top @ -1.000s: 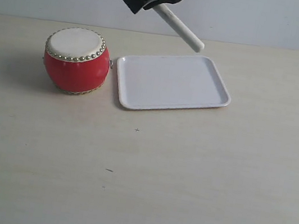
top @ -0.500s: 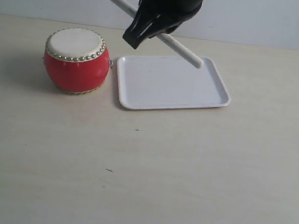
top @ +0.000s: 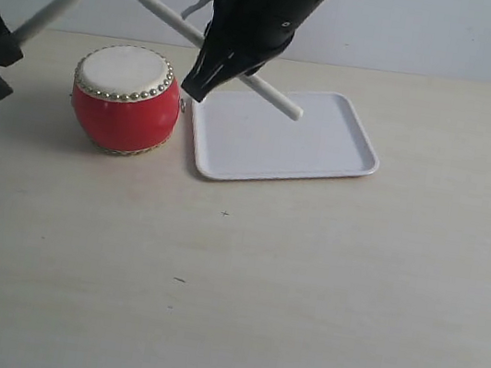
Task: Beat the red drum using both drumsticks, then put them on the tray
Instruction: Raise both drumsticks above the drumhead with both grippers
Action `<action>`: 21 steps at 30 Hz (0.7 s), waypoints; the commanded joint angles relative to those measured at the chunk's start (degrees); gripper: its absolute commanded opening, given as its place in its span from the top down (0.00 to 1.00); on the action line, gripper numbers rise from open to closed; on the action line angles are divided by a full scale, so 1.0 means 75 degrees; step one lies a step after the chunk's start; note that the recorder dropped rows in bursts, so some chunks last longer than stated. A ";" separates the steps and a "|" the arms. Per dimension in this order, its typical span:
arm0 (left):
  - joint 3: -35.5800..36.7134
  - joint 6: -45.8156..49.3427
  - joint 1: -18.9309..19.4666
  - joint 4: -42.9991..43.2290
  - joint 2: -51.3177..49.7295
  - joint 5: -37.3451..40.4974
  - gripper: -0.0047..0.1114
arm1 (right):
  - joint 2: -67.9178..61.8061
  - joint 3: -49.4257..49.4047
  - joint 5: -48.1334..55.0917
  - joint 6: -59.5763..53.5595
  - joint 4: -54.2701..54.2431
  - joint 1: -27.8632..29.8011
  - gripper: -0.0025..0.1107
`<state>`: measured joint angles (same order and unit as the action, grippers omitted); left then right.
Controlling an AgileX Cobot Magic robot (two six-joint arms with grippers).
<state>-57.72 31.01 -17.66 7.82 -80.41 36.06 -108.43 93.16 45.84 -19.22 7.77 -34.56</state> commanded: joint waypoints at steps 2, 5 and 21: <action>0.0024 -0.0022 -0.0106 0.0135 -0.0371 0.0036 0.96 | -0.0308 0.0048 0.0051 0.0090 0.0523 -0.0008 0.98; 0.0024 -0.0044 -0.0259 0.0135 -0.0436 0.0042 0.96 | -0.0408 0.0048 0.0367 0.0200 0.0523 -0.0008 0.98; 0.0024 -0.1745 -0.0550 0.3669 -0.0553 -0.0201 0.96 | -0.0697 0.0048 -0.0166 0.1173 0.2268 -0.0008 0.98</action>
<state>-57.72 21.87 -21.44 29.29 -83.83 35.73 -112.40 93.16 46.77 -12.39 19.99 -34.56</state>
